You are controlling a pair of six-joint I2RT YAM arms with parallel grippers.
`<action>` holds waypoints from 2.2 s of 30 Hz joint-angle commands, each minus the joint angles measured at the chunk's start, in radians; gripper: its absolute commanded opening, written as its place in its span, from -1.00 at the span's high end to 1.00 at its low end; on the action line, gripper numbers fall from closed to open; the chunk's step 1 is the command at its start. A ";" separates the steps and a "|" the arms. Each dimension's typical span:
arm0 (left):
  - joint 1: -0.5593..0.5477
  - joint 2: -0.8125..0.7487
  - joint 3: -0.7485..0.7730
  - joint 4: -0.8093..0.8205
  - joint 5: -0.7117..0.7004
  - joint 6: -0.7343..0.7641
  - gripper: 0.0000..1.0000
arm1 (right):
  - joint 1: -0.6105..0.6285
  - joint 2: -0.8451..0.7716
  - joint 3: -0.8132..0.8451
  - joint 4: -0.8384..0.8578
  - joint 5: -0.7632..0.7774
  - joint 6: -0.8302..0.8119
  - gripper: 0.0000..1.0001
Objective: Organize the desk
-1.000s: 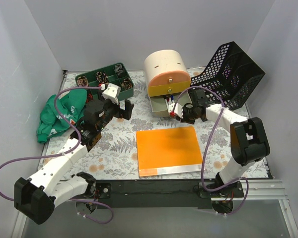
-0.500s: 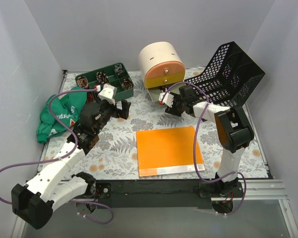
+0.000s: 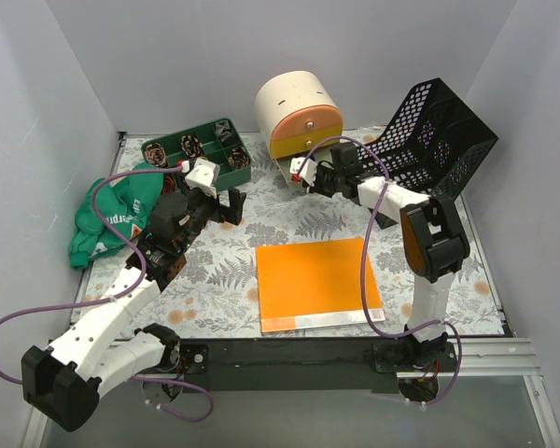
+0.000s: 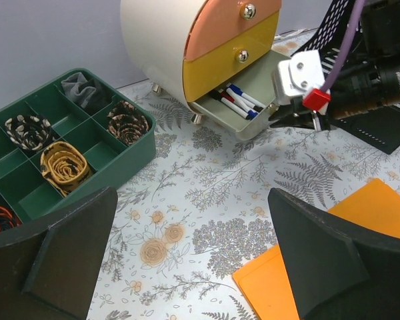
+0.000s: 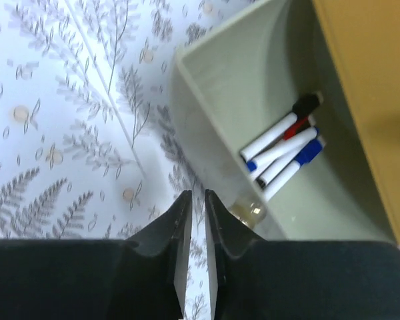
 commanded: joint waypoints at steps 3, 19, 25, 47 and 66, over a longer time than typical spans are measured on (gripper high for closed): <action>0.005 -0.011 -0.001 0.020 0.004 0.010 -0.96 | 0.017 0.117 0.162 -0.011 0.024 0.117 0.60; 0.005 0.002 -0.001 0.018 0.007 0.013 -0.96 | 0.070 0.192 0.230 0.238 0.320 0.323 -0.12; 0.005 0.010 -0.003 0.018 0.009 0.013 -0.96 | 0.070 0.215 0.259 0.242 0.308 0.269 -0.55; 0.005 0.036 -0.006 0.017 -0.002 0.016 -0.96 | 0.072 0.217 0.215 0.336 0.193 -0.036 -0.97; 0.005 0.038 0.008 0.004 0.065 -0.010 -0.96 | -0.180 0.002 0.245 -0.182 -0.298 0.016 -0.40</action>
